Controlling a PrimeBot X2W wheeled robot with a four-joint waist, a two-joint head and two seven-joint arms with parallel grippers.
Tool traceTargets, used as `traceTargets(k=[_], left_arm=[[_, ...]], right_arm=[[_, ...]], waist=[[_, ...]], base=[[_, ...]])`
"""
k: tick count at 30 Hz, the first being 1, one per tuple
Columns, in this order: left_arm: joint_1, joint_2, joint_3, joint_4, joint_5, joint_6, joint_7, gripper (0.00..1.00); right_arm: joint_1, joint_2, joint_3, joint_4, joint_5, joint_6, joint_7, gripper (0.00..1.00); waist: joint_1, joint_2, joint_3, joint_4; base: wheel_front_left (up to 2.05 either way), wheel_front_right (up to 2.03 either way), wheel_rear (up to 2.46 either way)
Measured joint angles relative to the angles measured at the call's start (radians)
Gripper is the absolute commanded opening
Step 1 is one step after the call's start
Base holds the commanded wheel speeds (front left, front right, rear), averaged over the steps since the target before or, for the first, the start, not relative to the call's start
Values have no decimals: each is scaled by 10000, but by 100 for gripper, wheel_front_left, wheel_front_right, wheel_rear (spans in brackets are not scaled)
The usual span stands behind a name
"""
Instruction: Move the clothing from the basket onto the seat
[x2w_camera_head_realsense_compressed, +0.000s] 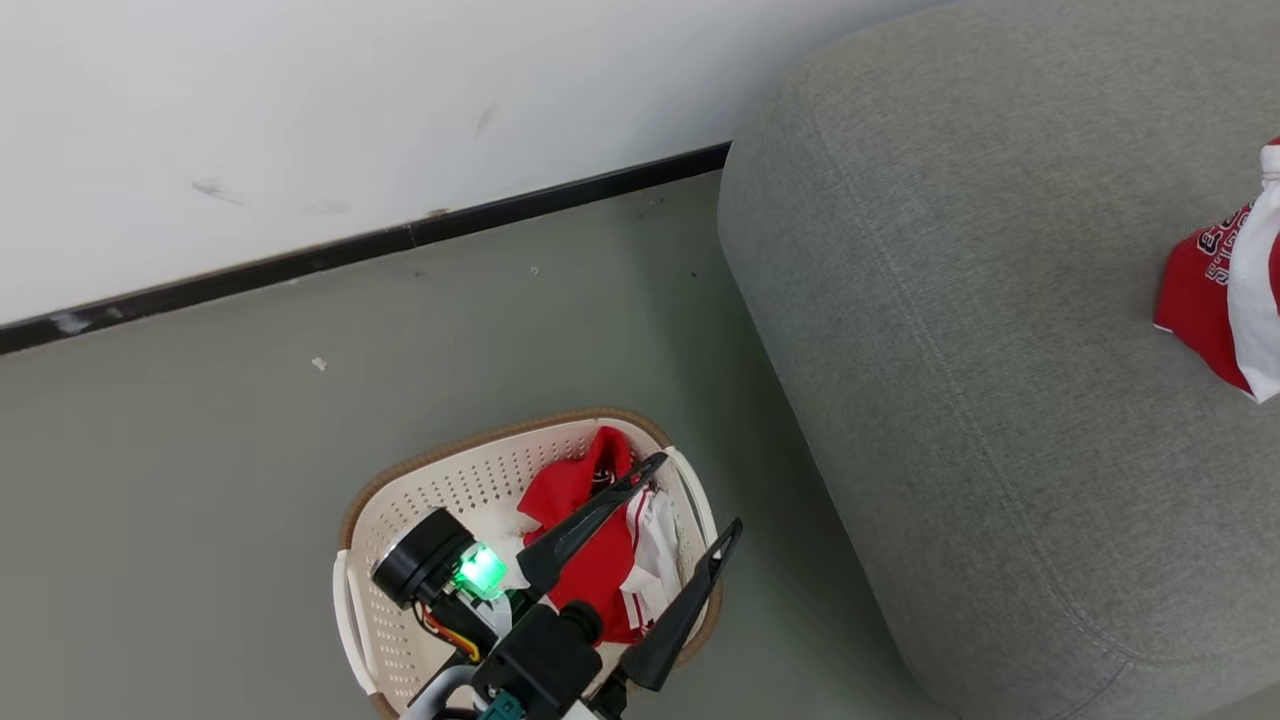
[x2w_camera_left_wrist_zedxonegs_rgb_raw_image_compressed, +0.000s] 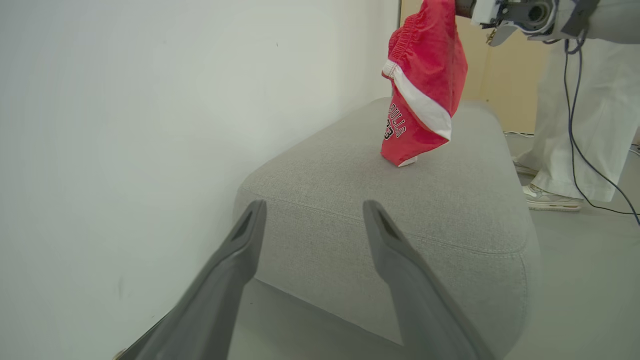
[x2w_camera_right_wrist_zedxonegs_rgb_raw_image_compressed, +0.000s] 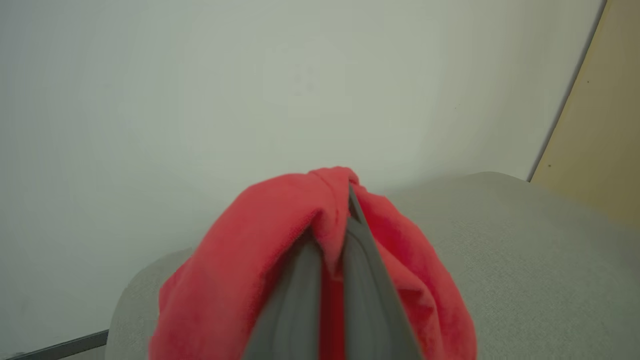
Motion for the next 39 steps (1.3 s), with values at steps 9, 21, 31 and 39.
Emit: traceTargets(k=[9, 21, 31, 39], left_arm=[[-409, -71, -173, -58, 102, -176, 102, 100], [-791, -65, -134, 190, 96, -347, 67, 100], [-801, -109, -100, 479, -2, -349, -121, 100], [-801, -155, -48, 667, -169, -349, -299, 100]], right_arm=[[52, 723, -128, 832, -81, 2, -100, 0], [539, 1526, -443, 1457, -255, 2, -102, 0], [1277, 1747, -374, 1461, -564, 4, -102, 100], [1579, 1860, -380, 1239, -570, 4, -102, 100]], waist=[[0, 0, 516, 298], [0, 0, 942, 462], [0, 0, 833, 365], [0, 0, 719, 221]], base=[[0, 0, 0], [0, 0, 0], [0, 0, 0], [0, 0, 0]])
